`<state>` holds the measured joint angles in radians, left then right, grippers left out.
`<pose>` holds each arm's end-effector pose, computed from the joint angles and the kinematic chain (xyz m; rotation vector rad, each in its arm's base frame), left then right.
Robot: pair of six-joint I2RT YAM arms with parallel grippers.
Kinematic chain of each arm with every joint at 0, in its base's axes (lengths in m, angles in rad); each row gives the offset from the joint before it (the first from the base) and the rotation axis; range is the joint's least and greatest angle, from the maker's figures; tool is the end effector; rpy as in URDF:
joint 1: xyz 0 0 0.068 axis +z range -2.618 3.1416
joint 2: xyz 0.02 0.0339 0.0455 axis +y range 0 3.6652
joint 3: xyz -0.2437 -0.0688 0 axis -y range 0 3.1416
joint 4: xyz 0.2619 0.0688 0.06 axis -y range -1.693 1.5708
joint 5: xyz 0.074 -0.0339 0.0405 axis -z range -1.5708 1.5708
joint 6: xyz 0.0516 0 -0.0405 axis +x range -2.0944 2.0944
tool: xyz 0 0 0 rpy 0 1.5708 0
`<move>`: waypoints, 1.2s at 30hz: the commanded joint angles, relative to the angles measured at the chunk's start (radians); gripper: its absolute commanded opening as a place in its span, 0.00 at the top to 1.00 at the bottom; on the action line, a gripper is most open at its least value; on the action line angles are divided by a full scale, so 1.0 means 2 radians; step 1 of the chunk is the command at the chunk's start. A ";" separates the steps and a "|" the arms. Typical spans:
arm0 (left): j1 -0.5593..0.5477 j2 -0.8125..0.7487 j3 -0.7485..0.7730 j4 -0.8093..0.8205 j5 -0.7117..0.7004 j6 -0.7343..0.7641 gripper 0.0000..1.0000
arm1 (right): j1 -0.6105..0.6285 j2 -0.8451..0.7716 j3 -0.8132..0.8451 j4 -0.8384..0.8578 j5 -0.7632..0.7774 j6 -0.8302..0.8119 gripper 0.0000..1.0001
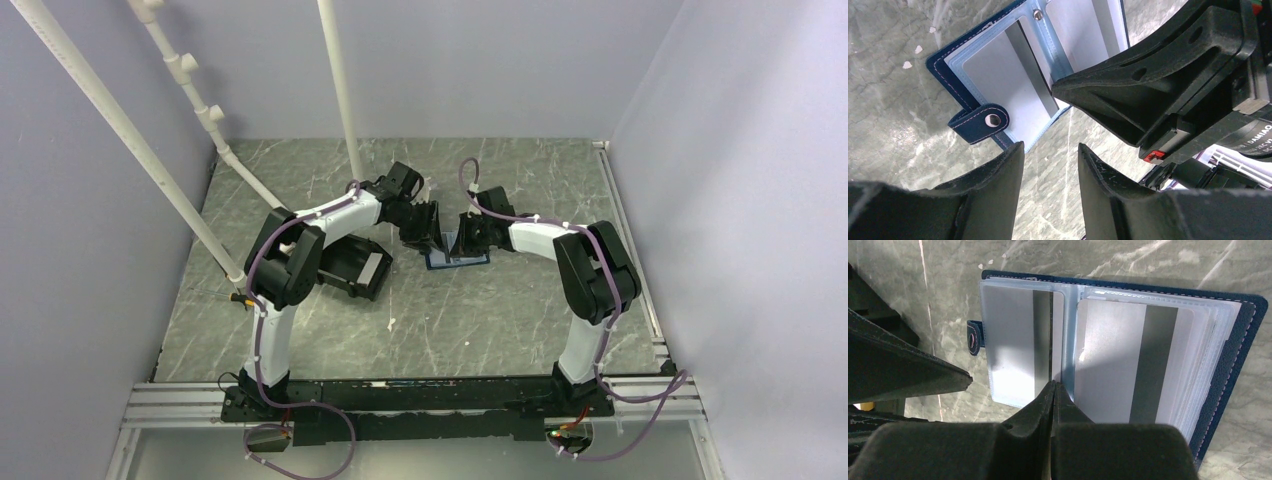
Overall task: Put the credit cards into the card holder
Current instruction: Turn over the card slot in the card holder.
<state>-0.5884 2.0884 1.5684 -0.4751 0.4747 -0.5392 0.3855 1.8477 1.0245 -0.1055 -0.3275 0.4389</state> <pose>0.3720 -0.2766 0.1466 0.2631 2.7291 -0.9919 0.3480 0.1591 0.0983 -0.0730 2.5877 0.7357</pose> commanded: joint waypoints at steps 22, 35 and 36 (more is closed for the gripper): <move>-0.001 0.015 -0.001 0.018 0.000 -0.007 0.50 | 0.000 0.021 0.009 -0.020 0.036 -0.005 1.00; -0.001 0.027 0.010 0.018 0.008 -0.003 0.51 | 0.001 0.025 0.013 -0.020 0.033 -0.006 1.00; -0.001 0.027 0.010 0.019 0.009 -0.004 0.51 | 0.001 0.026 0.014 -0.021 0.033 -0.007 1.00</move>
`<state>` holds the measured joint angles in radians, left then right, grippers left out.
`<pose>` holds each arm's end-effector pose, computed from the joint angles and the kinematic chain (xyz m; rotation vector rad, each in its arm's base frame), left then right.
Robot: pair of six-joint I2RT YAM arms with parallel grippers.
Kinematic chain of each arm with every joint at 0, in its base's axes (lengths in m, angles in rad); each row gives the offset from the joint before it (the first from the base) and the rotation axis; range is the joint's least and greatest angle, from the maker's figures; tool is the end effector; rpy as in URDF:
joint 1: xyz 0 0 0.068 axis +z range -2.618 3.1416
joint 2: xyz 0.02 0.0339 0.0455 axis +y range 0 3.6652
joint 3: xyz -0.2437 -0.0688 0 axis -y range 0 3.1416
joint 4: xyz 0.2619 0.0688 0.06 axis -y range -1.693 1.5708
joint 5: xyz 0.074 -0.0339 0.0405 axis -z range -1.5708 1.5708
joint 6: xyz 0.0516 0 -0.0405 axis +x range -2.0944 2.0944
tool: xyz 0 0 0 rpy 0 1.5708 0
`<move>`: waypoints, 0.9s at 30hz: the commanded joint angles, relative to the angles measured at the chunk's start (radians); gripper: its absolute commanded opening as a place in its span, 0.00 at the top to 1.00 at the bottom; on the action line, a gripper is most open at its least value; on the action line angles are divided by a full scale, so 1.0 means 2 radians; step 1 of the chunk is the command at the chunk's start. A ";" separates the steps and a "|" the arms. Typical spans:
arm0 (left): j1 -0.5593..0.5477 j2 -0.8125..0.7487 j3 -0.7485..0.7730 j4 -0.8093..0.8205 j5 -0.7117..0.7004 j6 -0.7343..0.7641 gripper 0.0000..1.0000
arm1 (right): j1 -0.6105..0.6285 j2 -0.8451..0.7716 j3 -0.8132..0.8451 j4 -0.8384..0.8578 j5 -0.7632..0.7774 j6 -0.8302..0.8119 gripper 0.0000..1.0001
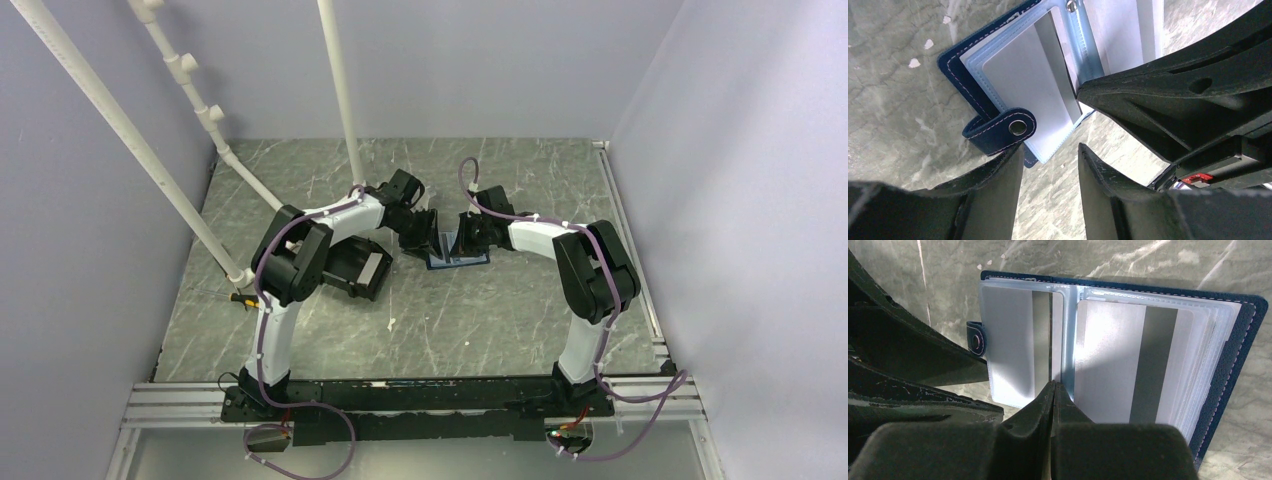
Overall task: Put the credit cards into the card holder
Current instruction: Turn over the card slot in the card holder.
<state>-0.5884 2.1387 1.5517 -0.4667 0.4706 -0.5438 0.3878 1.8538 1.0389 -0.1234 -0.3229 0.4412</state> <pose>0.3711 -0.2757 0.1195 0.2397 2.7924 -0.9627 0.3493 0.1604 0.0989 -0.0690 2.5979 0.7289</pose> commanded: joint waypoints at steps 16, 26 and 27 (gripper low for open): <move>-0.013 -0.011 0.040 -0.001 -0.001 0.011 0.63 | 0.006 0.028 0.008 -0.014 0.032 -0.008 1.00; -0.016 -0.005 0.070 -0.030 -0.022 0.030 0.75 | 0.009 -0.020 -0.011 0.019 0.005 -0.042 0.83; -0.016 -0.006 0.071 -0.032 -0.024 0.033 0.73 | 0.009 -0.029 -0.016 0.023 0.004 -0.045 0.78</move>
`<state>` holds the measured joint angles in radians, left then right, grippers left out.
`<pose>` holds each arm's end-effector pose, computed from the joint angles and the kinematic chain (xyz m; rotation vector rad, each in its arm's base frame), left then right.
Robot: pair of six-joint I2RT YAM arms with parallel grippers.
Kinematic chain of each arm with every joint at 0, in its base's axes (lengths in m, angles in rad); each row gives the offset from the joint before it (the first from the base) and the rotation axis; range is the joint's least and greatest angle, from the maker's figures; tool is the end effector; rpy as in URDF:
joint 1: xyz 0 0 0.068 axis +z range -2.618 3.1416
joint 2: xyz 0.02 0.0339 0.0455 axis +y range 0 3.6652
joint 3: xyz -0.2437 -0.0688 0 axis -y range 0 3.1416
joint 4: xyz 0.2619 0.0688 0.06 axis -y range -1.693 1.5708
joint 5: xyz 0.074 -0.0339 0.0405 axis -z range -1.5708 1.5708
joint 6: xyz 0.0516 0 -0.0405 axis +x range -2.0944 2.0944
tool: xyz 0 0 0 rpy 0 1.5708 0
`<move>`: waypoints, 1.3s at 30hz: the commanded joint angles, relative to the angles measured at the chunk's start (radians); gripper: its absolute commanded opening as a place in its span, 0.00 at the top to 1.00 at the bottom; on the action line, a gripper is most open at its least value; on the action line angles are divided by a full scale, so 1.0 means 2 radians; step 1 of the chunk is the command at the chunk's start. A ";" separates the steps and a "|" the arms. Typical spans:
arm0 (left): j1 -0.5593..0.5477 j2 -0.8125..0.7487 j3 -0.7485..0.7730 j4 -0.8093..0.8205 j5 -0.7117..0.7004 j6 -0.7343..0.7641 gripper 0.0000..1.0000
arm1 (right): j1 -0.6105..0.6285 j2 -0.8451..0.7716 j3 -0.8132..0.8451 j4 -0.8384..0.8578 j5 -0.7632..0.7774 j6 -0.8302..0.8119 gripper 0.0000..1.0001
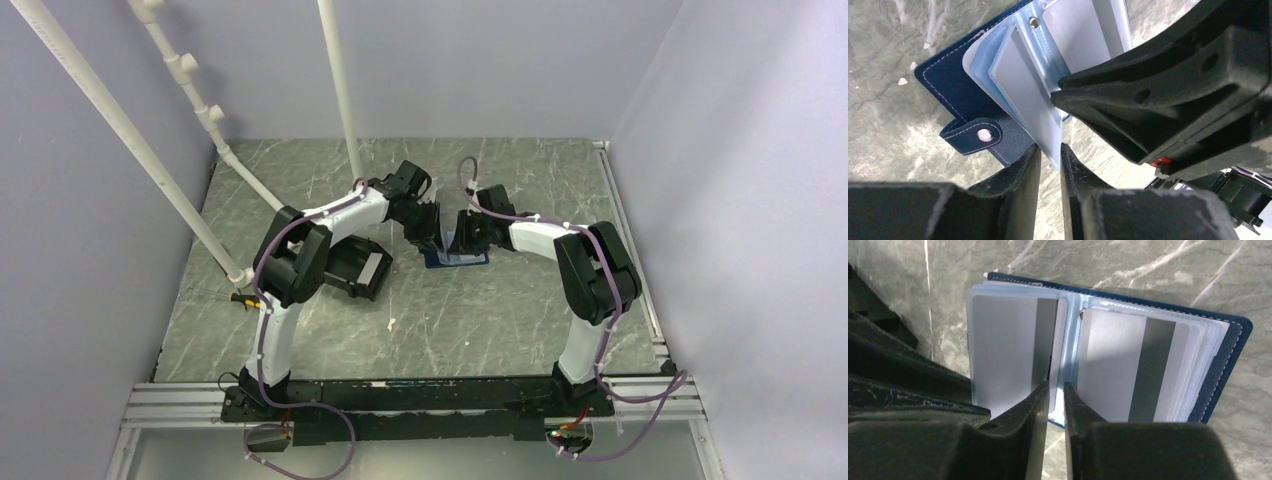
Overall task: Put the credit cards into the card holder
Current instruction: Turn over the card slot in the card holder.
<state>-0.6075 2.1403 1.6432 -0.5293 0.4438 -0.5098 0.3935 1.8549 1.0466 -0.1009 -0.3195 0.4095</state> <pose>0.3755 -0.2880 0.1434 0.3085 2.7495 -0.9368 0.3523 0.1638 0.1025 -0.1212 2.5614 0.7233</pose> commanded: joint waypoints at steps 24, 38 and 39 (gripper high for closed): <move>-0.015 0.010 0.073 -0.014 0.000 0.019 0.68 | 0.018 -0.151 -0.129 0.120 0.011 -0.031 0.49; -0.020 0.023 0.099 -0.017 0.007 0.017 0.65 | 0.018 -0.160 -0.136 0.129 0.028 -0.020 0.52; -0.020 0.024 0.100 -0.016 0.007 0.017 0.64 | 0.018 -0.159 -0.135 0.129 0.030 -0.019 0.53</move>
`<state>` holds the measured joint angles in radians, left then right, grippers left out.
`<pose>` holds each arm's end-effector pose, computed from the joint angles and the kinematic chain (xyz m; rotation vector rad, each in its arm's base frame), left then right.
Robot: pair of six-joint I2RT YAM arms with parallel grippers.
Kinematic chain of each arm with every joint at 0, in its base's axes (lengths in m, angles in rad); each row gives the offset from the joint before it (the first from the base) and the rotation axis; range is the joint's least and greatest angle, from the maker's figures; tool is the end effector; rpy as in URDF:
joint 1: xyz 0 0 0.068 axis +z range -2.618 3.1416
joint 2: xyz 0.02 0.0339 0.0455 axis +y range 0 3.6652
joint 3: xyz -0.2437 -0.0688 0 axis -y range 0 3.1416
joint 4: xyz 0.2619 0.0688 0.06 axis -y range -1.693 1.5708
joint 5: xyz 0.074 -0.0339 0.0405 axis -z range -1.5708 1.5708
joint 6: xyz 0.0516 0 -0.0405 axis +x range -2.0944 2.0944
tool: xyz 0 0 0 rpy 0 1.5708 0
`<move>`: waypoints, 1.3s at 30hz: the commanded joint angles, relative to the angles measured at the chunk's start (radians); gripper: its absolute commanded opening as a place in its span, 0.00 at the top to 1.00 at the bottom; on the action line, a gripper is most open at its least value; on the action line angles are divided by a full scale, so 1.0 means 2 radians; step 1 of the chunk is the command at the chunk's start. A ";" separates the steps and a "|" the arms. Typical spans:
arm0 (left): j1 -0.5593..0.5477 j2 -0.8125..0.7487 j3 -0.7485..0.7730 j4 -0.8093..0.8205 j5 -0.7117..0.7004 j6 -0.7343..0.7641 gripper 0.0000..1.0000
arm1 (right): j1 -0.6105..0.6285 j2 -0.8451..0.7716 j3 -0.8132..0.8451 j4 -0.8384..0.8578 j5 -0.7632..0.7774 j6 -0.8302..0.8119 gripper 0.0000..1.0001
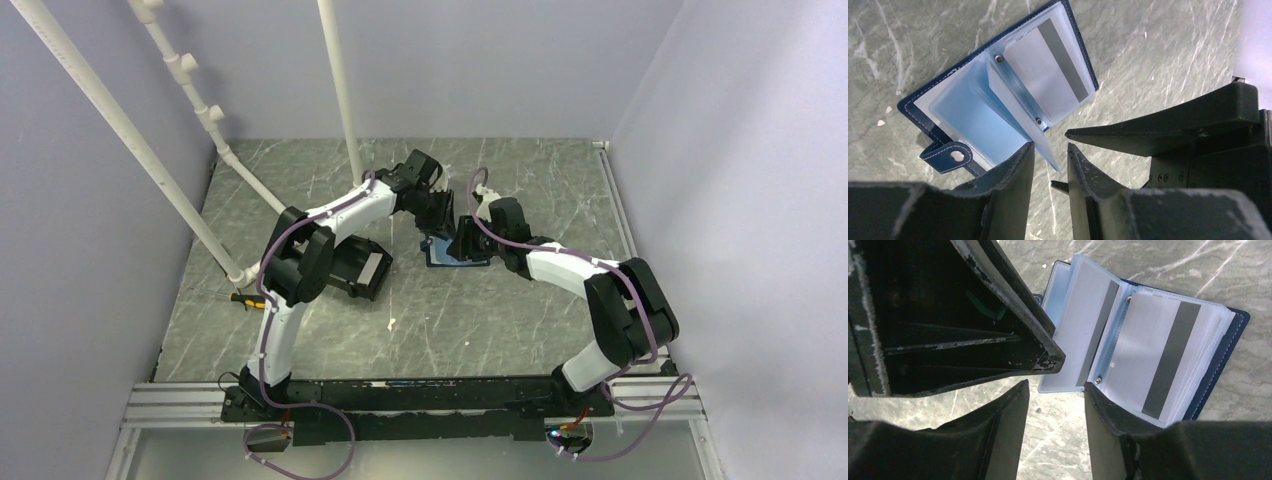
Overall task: Put the credit cards into the card holder
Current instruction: Turn over the card slot in the card holder.
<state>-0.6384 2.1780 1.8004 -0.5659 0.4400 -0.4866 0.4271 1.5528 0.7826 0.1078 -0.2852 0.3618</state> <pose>0.3848 -0.3129 0.1751 0.3964 2.6535 -0.9691 0.3060 0.1552 0.1419 -0.2364 2.2955 0.7371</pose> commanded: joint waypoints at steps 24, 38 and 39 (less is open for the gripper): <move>0.011 -0.032 0.031 -0.030 -0.006 0.033 0.46 | 0.000 -0.019 0.000 0.001 0.042 0.007 0.63; 0.023 -0.066 -0.007 -0.015 0.001 0.029 0.44 | -0.012 -0.017 0.007 -0.010 0.043 0.009 0.59; 0.024 -0.065 -0.006 -0.010 0.005 0.026 0.44 | -0.013 -0.015 0.008 -0.009 0.042 0.007 0.59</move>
<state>-0.5930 2.0987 1.7988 -0.6167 0.4286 -0.4313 0.4065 1.5455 0.7815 0.0803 -0.2100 0.3851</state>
